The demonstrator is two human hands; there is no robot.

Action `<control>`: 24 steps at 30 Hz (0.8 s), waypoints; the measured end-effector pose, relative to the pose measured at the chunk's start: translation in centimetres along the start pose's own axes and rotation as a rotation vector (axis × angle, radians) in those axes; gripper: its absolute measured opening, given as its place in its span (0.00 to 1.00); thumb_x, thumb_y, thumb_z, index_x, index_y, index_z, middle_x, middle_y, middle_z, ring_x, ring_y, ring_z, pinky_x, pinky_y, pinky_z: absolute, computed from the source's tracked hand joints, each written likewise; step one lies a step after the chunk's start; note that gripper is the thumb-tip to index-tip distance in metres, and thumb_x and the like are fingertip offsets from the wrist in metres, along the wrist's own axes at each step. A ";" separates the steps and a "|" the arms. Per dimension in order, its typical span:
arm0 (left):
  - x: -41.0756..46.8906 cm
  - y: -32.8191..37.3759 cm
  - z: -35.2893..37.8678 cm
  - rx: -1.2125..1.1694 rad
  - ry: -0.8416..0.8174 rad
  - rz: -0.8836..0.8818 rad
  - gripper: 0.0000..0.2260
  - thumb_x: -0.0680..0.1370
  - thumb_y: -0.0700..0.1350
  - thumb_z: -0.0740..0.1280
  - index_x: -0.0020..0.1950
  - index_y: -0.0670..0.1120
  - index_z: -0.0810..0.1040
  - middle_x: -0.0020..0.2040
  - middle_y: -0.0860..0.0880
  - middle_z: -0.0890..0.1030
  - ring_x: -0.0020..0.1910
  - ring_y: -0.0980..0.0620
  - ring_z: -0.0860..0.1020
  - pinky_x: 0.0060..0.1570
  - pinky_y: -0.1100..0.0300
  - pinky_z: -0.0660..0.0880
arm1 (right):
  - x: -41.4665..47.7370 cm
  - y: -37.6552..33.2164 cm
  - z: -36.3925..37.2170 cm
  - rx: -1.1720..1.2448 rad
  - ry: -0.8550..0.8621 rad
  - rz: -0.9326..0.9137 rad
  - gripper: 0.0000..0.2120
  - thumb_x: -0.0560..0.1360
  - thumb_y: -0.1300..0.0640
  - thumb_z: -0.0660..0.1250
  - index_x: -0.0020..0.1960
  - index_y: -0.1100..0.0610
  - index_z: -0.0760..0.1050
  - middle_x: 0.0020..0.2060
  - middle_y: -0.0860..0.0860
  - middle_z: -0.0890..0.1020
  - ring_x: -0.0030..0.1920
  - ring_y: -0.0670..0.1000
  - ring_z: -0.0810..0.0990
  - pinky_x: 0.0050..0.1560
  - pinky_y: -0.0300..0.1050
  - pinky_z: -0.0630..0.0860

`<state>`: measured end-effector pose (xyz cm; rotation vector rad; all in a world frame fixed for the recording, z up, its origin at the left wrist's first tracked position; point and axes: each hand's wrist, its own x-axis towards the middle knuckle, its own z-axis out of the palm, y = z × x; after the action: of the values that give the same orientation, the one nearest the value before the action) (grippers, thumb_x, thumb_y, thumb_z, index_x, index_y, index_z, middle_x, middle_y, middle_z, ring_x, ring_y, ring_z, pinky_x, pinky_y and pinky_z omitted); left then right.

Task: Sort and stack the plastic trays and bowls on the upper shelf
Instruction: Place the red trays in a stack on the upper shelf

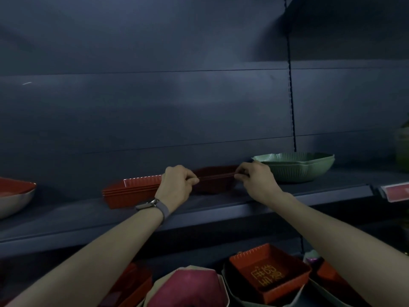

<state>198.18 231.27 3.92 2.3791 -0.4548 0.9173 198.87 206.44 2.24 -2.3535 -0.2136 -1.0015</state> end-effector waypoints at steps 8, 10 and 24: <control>-0.4 0.1 -0.4 0.009 -0.041 -0.015 0.09 0.82 0.47 0.71 0.59 0.47 0.87 0.54 0.46 0.87 0.47 0.54 0.81 0.50 0.66 0.71 | -0.6 -0.8 -0.5 -0.044 -0.048 0.019 0.07 0.82 0.53 0.70 0.58 0.54 0.81 0.48 0.54 0.83 0.49 0.57 0.82 0.47 0.49 0.78; -0.8 0.2 -0.7 -0.003 -0.035 -0.013 0.10 0.82 0.47 0.72 0.61 0.46 0.86 0.57 0.46 0.86 0.56 0.50 0.83 0.54 0.67 0.71 | -1.3 -1.3 -0.7 -0.111 -0.019 -0.017 0.11 0.83 0.51 0.69 0.62 0.55 0.78 0.53 0.56 0.81 0.52 0.60 0.80 0.49 0.52 0.78; -5.9 -3.8 -10.7 0.100 0.012 -0.116 0.20 0.74 0.53 0.65 0.64 0.58 0.84 0.56 0.54 0.87 0.59 0.49 0.83 0.67 0.52 0.77 | -3.7 -13.4 2.9 0.012 -0.062 -0.286 0.09 0.82 0.46 0.64 0.55 0.49 0.79 0.49 0.48 0.81 0.51 0.54 0.80 0.52 0.54 0.79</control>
<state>190.37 241.30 5.09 2.4595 -0.2692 0.9209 193.30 219.37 3.93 -2.3889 -0.5920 -1.0534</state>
